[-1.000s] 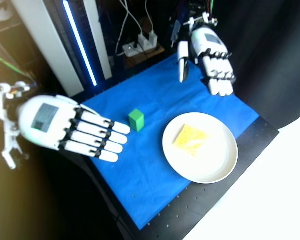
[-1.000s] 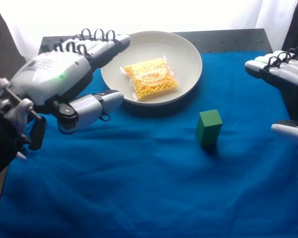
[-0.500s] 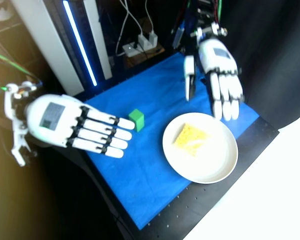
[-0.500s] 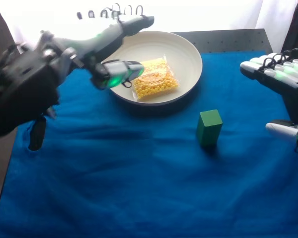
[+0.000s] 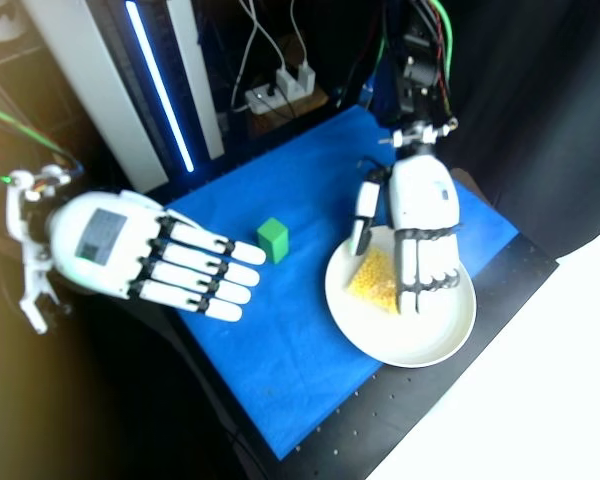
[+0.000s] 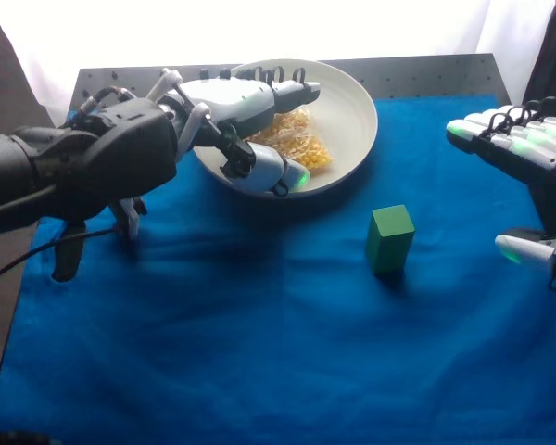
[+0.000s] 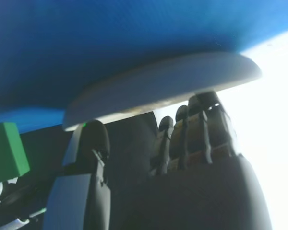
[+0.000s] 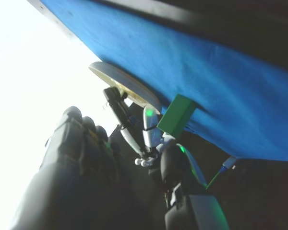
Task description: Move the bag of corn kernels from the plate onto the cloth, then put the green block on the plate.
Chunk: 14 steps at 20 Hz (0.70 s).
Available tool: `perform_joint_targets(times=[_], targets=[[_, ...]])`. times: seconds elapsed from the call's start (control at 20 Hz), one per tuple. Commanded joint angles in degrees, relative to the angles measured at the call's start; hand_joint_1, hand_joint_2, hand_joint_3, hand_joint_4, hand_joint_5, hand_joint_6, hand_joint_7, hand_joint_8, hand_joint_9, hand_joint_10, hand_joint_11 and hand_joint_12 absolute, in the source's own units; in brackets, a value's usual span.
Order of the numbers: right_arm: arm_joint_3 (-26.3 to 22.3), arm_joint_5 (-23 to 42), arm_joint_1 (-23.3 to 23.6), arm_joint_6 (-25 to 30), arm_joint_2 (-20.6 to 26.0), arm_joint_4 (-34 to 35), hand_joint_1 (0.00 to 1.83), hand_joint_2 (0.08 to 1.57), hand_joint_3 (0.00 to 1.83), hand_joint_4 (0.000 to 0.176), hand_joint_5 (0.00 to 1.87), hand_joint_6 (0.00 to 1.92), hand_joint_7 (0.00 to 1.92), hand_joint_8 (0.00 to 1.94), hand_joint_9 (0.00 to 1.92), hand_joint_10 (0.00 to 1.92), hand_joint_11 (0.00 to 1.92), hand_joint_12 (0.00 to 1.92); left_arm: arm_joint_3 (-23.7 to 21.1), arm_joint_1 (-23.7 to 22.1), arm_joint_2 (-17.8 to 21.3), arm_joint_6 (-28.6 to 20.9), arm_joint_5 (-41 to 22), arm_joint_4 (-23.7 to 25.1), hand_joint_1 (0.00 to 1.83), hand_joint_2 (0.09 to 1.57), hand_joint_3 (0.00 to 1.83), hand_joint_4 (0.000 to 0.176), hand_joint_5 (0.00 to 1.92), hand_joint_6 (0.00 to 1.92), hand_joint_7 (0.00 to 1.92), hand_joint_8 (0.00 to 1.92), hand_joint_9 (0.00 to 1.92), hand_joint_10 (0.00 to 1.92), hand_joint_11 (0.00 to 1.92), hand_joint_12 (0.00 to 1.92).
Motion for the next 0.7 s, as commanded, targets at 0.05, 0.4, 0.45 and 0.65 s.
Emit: perform_joint_targets(times=[0.05, 0.4, 0.45, 0.65], targets=[[0.16, 7.18, 0.46, 0.52, 0.1, 0.54, 0.71, 1.39, 0.0, 0.0, 0.0, 0.0, 0.0, 0.0, 0.0, 0.0, 0.0, 0.0, 0.41, 0.21, -0.51, -0.02, -3.08, -0.03, 0.69, 1.18, 0.0, 0.062, 0.04, 0.01, 0.08, 0.01, 0.13, 0.03, 0.0, 1.01], [0.17, 7.81, -0.02, 0.76, -0.24, 1.08, 0.74, 1.39, 0.0, 0.0, 0.0, 0.0, 0.0, 0.0, 0.0, 0.0, 0.0, 0.0, 2.63, 0.8, -1.59, 0.0, -1.11, -1.74, 0.99, 1.27, 0.0, 0.011, 0.26, 0.03, 0.24, 0.02, 0.28, 0.05, 0.0, 1.42], [0.17, 7.91, -0.03, 0.77, -0.24, 1.09, 0.73, 1.39, 0.0, 0.0, 0.0, 0.0, 0.0, 0.0, 0.0, 0.0, 0.0, 0.0, 2.73, 0.8, -1.61, 0.04, -1.04, -1.86, 1.01, 1.26, 0.0, 0.015, 0.28, 0.03, 0.25, 0.02, 0.28, 0.05, 0.0, 1.43], [0.17, 8.14, -0.13, 0.82, -0.24, 1.21, 0.75, 1.39, 0.0, 0.0, 0.0, 0.0, 0.0, 0.0, 0.0, 0.0, 0.0, 0.0, 2.84, 0.8, -1.61, 6.91, -0.55, -7.81, 1.13, 1.19, 0.0, 0.014, 0.34, 0.02, 0.27, 0.01, 0.25, 0.03, 0.0, 1.15]])
